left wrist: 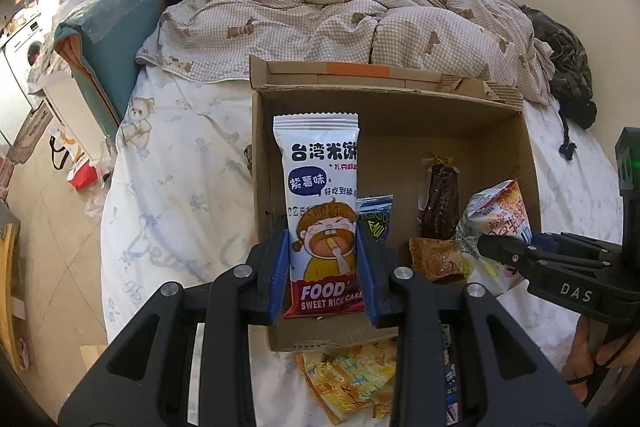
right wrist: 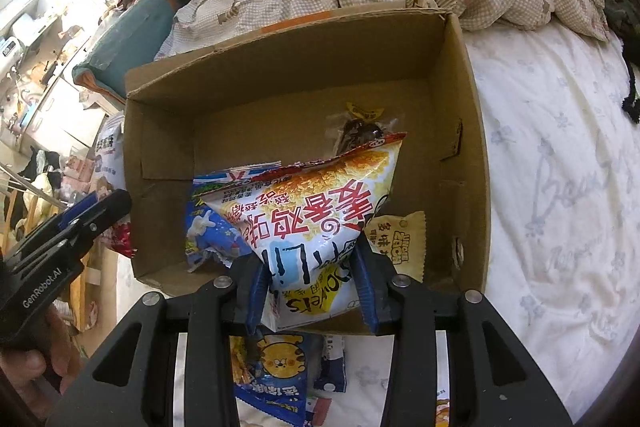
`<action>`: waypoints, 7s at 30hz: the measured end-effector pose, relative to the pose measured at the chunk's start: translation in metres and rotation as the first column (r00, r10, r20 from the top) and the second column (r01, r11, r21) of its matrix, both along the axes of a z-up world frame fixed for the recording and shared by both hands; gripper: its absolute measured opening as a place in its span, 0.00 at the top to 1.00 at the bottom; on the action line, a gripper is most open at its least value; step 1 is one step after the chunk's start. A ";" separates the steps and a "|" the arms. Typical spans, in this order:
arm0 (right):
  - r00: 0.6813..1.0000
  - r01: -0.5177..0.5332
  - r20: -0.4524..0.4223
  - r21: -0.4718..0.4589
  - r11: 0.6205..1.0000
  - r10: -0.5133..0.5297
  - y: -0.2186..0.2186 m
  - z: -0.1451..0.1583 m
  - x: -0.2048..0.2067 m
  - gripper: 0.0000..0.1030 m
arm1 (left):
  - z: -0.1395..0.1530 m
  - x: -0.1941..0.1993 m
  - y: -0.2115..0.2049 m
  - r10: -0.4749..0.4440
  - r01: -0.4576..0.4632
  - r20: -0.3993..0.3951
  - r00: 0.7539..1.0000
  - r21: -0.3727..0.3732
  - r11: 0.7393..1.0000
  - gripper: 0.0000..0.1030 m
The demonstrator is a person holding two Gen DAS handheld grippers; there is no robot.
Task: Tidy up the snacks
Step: 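Carry the rice cake bar and chip bag into the box and open both tools, then withdraw both tools from the box back over the snack pile, then grasp the second white FOOD rice cake bar with the right tool, then grasp the pink-and-white stick snack with the left tool, then carry the stick snack and rice cake bar into the box and open both tools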
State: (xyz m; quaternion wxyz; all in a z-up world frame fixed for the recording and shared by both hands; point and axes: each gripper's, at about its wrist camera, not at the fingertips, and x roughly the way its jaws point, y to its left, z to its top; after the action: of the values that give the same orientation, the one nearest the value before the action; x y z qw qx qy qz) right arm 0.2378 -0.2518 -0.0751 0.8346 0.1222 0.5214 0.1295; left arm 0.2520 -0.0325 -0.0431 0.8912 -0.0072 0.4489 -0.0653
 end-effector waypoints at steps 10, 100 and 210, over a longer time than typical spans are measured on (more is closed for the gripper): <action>1.000 0.012 0.020 0.034 0.999 -0.013 -0.001 0.005 0.000 0.46 | 0.005 -0.003 0.005 0.027 -0.027 0.011 1.000 -0.008 1.000 0.57; 0.910 -0.130 -0.413 -0.366 0.922 -0.036 -0.039 -0.096 -0.096 0.24 | -0.037 -0.109 -0.013 0.037 -0.043 -0.232 0.972 -0.021 0.999 0.25; 0.988 0.152 0.014 0.069 0.986 -0.153 -0.054 0.010 -0.006 0.67 | -0.006 0.014 -0.018 -0.006 0.006 -0.005 1.000 0.061 0.998 0.86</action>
State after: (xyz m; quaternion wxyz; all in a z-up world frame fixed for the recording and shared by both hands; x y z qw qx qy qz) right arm 0.2317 -0.3058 -0.0654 0.8424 0.1887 0.4976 0.0841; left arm 0.2665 -0.0506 -0.0490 0.8897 0.0215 0.4528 -0.0543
